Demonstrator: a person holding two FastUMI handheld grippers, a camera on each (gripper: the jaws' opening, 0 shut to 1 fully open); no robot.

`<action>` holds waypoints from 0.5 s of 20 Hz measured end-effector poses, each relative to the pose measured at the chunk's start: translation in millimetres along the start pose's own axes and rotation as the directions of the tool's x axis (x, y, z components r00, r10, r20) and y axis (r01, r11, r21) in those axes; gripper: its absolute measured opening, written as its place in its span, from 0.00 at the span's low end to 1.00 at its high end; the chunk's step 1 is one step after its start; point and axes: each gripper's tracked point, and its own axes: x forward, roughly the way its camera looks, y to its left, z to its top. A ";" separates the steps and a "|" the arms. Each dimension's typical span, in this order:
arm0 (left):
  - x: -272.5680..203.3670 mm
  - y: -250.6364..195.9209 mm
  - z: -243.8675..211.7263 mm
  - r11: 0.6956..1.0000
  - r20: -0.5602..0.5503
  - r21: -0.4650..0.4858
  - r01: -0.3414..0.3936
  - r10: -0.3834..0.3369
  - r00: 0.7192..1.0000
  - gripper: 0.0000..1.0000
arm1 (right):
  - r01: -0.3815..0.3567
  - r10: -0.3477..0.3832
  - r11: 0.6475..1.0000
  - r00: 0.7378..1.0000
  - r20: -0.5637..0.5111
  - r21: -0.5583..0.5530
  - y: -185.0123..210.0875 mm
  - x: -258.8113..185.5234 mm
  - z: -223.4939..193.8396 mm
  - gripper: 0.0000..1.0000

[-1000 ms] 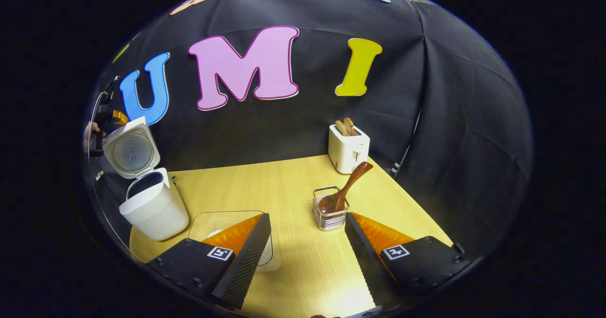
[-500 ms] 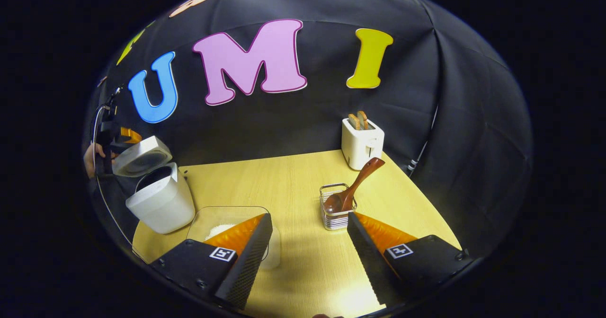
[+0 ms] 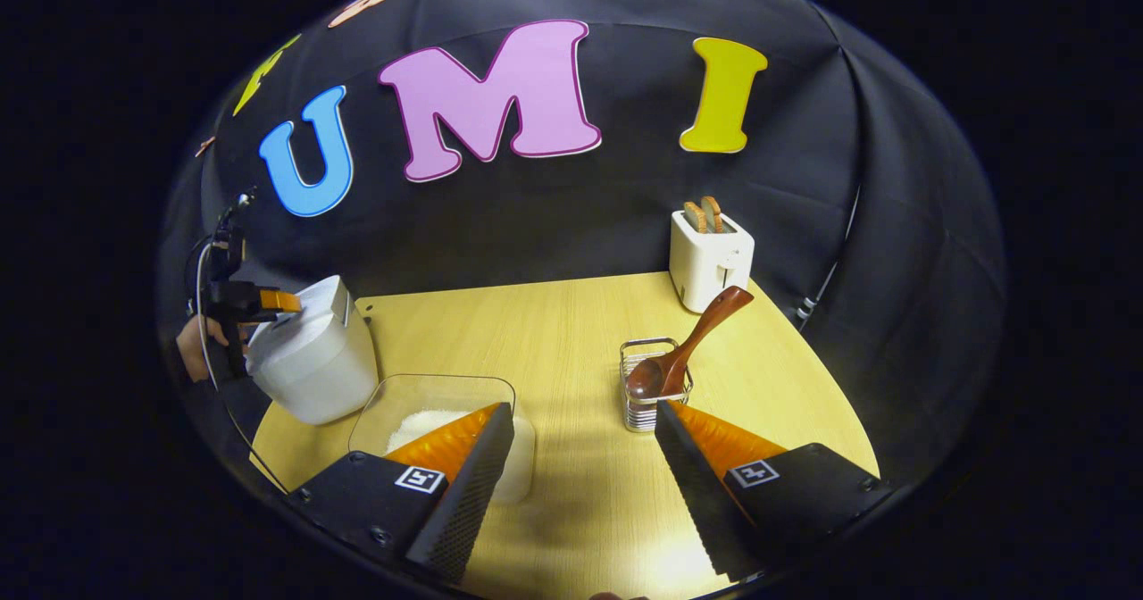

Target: Close the left gripper, press the button to open the rice cooker; take a wooden spoon from the chopstick holder with the right hand, scoop a spoonful of rice and pour it into the rice cooker, then put the wooden spoon back into the chopstick holder.

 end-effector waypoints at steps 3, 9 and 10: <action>3.7 -3.8 -2.2 1.000 0.010 0.000 -0.006 0.006 1.000 0.97 | -0.011 0.011 1.000 1.000 0.003 0.003 -1.9 -1.6 -2.6 0.99; -3.9 1.6 9.0 1.000 0.067 0.011 -0.014 0.013 0.998 0.97 | 0.004 -0.004 1.000 0.999 0.041 -0.010 2.0 -0.5 0.8 0.99; -16.0 5.0 18.4 1.000 0.104 0.015 -0.015 0.014 0.994 0.95 | 0.014 -0.012 1.000 0.999 0.053 -0.023 7.8 -0.5 5.8 0.99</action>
